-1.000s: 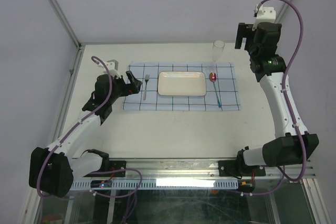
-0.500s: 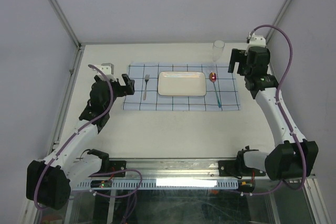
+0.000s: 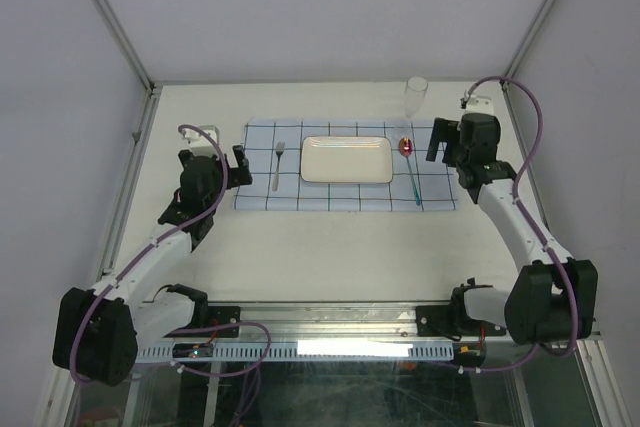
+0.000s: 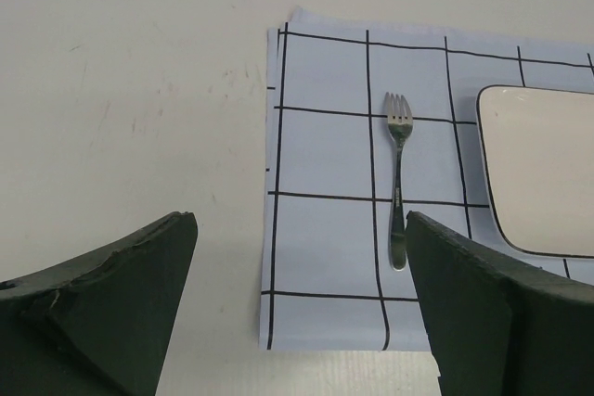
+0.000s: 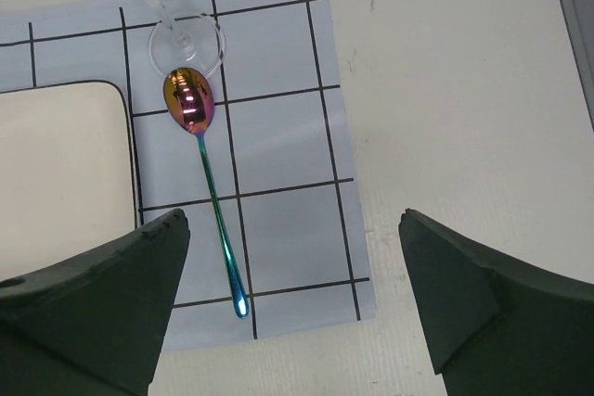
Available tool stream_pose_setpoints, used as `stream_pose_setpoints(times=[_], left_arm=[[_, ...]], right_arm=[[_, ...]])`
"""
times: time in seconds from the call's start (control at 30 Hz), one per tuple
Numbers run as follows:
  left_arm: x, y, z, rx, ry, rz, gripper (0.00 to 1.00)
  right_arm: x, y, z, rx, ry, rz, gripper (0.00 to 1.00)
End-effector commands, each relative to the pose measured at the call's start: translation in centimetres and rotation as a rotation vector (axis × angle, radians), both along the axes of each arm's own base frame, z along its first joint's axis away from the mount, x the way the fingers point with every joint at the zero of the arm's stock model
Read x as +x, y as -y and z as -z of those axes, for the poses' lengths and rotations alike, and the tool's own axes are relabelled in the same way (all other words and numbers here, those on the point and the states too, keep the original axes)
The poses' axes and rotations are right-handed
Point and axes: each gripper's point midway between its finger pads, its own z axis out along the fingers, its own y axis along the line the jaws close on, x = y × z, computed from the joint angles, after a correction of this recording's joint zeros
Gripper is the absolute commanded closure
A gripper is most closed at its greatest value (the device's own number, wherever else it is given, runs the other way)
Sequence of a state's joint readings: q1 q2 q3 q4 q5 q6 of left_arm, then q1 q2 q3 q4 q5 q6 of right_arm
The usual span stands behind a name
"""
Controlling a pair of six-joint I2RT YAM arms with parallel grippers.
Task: Set the dinner table for one person
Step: Reset both arms
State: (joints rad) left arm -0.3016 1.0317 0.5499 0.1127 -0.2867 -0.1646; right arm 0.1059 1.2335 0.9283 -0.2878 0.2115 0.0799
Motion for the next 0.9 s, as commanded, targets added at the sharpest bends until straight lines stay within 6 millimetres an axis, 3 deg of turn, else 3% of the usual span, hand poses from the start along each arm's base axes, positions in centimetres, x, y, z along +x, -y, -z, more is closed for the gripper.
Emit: stream_pose_setpoints(times=[0.0,0.5,0.87], left_arm=[[0.6,-0.3,-1.3,0.018,0.065,-0.019,0.01],[0.7,-0.2,-0.5,0.020,0.051,-0.015,0.01],[0.9,-0.4,-0.2,0.036,0.048,-0.016,0.01]], right_arm=[[0.8,0.0,-2.4,0.040,0.134,0.023,0.01],[0.9,-1.3,-0.4,0.113,0.105,-0.001,0.01],[0.8,-0.9,0.4,0.104,0.153,0.011,0.01]])
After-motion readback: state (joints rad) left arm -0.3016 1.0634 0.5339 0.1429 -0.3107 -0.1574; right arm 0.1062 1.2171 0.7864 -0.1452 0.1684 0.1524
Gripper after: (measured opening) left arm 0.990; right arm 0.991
